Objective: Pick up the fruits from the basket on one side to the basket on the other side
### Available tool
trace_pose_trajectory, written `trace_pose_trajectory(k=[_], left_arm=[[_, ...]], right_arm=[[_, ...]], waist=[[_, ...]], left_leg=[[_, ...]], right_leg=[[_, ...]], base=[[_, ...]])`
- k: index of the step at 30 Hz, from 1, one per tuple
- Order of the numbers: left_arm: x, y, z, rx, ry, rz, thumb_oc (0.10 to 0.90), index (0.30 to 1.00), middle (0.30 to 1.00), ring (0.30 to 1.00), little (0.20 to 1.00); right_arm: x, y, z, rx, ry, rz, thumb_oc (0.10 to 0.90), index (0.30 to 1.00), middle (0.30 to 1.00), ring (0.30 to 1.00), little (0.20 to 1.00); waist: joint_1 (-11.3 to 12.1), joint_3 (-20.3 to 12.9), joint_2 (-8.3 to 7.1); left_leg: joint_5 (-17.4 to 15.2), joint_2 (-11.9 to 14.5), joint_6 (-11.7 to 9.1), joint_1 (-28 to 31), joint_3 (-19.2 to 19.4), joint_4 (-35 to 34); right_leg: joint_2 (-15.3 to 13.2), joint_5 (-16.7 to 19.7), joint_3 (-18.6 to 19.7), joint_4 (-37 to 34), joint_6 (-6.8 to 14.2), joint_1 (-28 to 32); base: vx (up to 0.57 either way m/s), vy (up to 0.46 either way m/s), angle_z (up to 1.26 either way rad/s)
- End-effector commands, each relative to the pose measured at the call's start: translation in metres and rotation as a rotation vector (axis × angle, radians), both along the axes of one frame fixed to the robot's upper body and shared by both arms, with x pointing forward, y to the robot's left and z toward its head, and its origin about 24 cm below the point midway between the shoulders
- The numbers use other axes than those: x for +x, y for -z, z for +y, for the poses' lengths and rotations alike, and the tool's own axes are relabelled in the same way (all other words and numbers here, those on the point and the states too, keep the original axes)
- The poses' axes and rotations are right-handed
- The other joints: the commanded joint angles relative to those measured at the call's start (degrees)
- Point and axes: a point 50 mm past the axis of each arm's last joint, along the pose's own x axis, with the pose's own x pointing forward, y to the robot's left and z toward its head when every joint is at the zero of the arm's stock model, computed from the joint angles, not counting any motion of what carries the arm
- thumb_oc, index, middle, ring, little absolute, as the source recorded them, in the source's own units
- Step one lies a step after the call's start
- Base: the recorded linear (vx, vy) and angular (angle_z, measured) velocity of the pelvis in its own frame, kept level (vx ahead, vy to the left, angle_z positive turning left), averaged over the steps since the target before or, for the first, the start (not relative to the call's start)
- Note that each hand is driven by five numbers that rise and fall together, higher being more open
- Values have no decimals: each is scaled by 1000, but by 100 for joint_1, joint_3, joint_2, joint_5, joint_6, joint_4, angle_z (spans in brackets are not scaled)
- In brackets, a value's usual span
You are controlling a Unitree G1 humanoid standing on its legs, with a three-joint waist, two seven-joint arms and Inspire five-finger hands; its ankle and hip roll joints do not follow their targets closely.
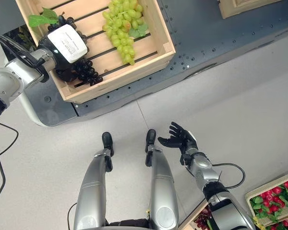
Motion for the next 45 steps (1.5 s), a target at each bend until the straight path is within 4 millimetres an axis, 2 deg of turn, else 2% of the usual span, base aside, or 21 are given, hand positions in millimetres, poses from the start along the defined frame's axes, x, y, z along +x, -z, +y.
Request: trace_pose_trajectory(k=[1,6,13,15,19,25,33,36,37,38,39,40,41,43,44,45], left_arm=[[-6,-50,-6,-16,101,-160,800,900,900,900,900],[-1,-39,-10,-25,114,-93,800,900,900,900,900],[6,-30,5,-55,-55,-117,800,900,900,900,900],[8,-28,9,-59,-110,-113,400,300,300,300,300],[9,-24,14,-88,-178,-104,400,300,300,300,300],[6,-23,17,-75,-137,-100,400,300,300,300,300],[-5,-18,12,-93,70,-63,400,300,300,300,300],[-10,-19,14,-173,112,-68,400,300,300,300,300],[-12,-21,19,-357,116,-90,400,300,300,300,300],[-12,-22,20,-401,117,-100,400,300,300,300,300],[-16,-22,25,-651,167,-136,400,300,300,300,300],[-17,-22,28,-775,185,-152,400,300,300,300,300],[-19,-14,34,-992,222,-169,400,300,300,300,300],[-22,0,42,-1223,258,-169,400,300,300,300,300],[-23,20,45,-1352,259,-148,400,300,300,300,300],[-25,32,47,-1462,270,-141,400,300,300,300,300]], right_arm=[[3,-16,-14,17,82,-97,800,900,900,900,900],[9,-24,-12,30,82,-127,800,900,900,900,900],[19,-43,-6,84,83,-208,800,900,900,900,900],[20,-47,-3,94,80,-228,800,900,900,900,900],[21,-52,3,116,66,-246,800,900,900,900,900],[18,-51,5,138,56,-257,800,900,900,900,900],[9,-41,6,159,61,-232,800,900,900,900,900],[3,-34,2,165,74,-211,800,900,900,900,900],[0,-29,2,169,80,-201,800,900,900,900,900],[0,-29,3,171,80,-202,800,900,900,900,900],[-3,-25,4,171,86,-192,800,900,900,900,900],[-5,-23,6,170,88,-188,800,900,900,900,900],[-9,-18,10,162,86,-179,800,900,900,900,900],[-15,-12,17,141,71,-170,800,900,900,900,900],[-20,-5,24,128,62,-147,800,900,900,900,900],[-23,-1,28,121,53,-133,800,900,900,900,900]], waist=[[97,-73,-60],[54,-73,-59],[-25,-73,-44],[-38,-73,-38],[-34,-73,-35],[-4,-73,0],[68,-73,106],[107,-73,137],[122,-73,155],[125,-73,155],[169,-73,157],[193,-73,157],[230,-73,163],[237,-102,163],[247,-294,169],[241,-402,174]], left_leg=[[-354,-60,203,128,403,-183],[-345,-82,222,-86,400,-154],[-310,-120,208,-418,441,-148],[-317,-136,211,-438,455,-156],[-324,-165,217,-408,447,-156],[-375,-181,232,-136,457,-156],[-553,-170,272,739,538,-181],[-580,-176,275,1170,559,-282],[-589,-193,272,1491,563,-396],[-581,-195,274,1511,565,-405],[-586,-208,266,1779,550,-493],[-574,-216,263,1911,543,-544],[-551,-233,253,2214,533,-677],[-520,-242,236,2580,544,-853],[-471,-271,214,2838,526,-1045],[-446,-285,196,3045,513,-1188]], right_leg=[[171,-71,178,167,33,-68],[202,-29,220,216,44,-304],[239,83,294,94,54,-622],[239,87,302,85,62,-655],[244,89,302,77,69,-627],[225,44,297,78,83,-360],[162,-26,344,5,161,417],[130,-21,357,-144,205,836],[108,-12,370,-299,231,1157],[106,1,374,-322,230,1181],[84,2,365,-453,240,1458],[74,19,359,-527,242,1592],[48,32,344,-671,250,1885],[20,29,330,-826,257,2230],[3,39,358,-1007,250,2485],[-13,37,358,-1143,251,2695]], base=[[0,0,0],[2,22,-1],[-1,21,-2],[-1,8,-7],[-4,2,-4],[-2,0,-1],[6,2,-6],[24,1,-7],[20,-7,-5],[25,-20,-5],[4,-25,-8],[18,-25,-17],[27,-9,-19],[74,7,-13],[137,5,-9],[164,2,-9]])
